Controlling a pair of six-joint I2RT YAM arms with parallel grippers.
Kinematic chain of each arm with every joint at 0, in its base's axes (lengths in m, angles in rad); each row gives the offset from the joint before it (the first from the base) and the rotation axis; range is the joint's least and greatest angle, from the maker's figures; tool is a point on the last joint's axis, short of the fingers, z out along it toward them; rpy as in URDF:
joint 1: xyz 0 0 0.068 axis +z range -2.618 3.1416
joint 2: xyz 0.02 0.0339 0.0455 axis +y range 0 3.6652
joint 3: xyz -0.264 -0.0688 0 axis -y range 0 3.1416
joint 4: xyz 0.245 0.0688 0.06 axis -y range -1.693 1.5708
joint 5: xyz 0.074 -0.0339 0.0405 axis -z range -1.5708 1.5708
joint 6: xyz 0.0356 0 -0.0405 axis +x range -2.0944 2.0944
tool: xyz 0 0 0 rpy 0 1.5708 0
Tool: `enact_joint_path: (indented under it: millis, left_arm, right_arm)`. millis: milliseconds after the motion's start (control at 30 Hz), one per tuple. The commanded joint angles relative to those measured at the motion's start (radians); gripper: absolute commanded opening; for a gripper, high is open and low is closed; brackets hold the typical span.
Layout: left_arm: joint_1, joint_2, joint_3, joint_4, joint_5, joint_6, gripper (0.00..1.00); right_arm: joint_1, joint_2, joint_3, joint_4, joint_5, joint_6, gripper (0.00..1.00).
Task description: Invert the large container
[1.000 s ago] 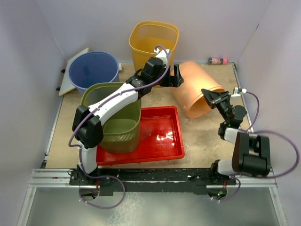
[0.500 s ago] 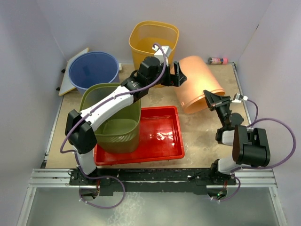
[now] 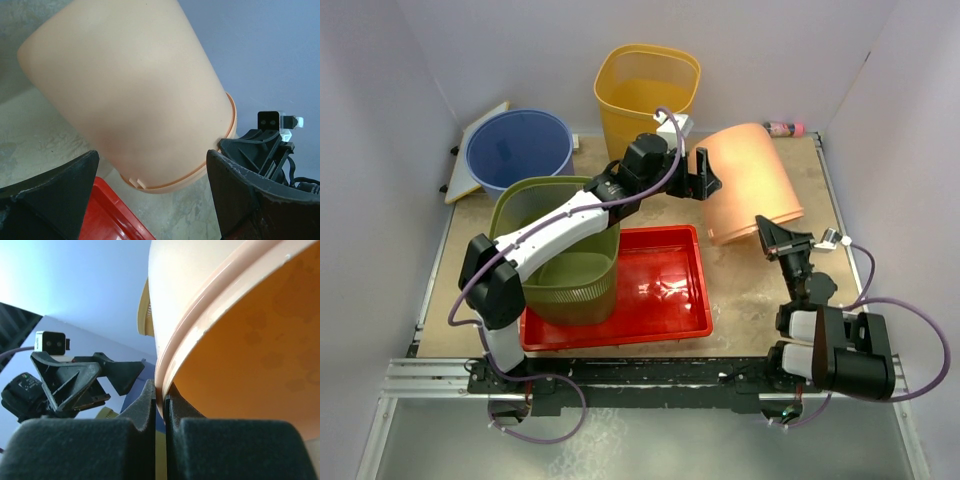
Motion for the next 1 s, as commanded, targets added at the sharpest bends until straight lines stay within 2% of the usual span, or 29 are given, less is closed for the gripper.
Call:
enact_joint_path:
  millis: [0,233,400,533,700,767,867,967]
  left_arm:
    - [-0.008,-0.074,-0.018,0.054,0.017,0.008,0.85]
    - [-0.022,-0.07,-0.028,0.064,0.036,0.01,0.86]
    - [-0.023,-0.063,-0.013,0.046,0.028,0.026,0.87]
    - [-0.023,-0.073,0.01,0.005,-0.013,0.07,0.91]
    - [-0.023,-0.085,0.004,0.009,-0.011,0.061,0.91]
    - [-0.022,-0.088,-0.003,0.009,-0.005,0.055,0.91]
    - [-0.023,-0.106,-0.016,-0.002,-0.014,0.055,0.91]
    - [-0.023,-0.124,-0.024,-0.015,-0.029,0.06,0.91]
  right_arm:
    - [-0.012,-0.069,-0.165,-0.014,0.011,-0.141,0.0]
    - [-0.012,-0.292,-0.164,-0.346,0.044,-0.226,0.0]
    - [-0.012,-0.305,-0.141,-0.348,0.048,-0.254,0.0]
    - [-0.011,-0.178,-0.061,-0.231,0.056,-0.261,0.0]
    - [-0.004,0.17,0.098,0.135,0.042,-0.157,0.0]
    - [0.019,0.276,0.201,0.145,0.027,-0.129,0.0]
    - [0.068,0.364,0.327,0.147,0.091,-0.184,0.0]
    - [0.097,0.479,0.451,0.146,0.122,-0.169,0.0]
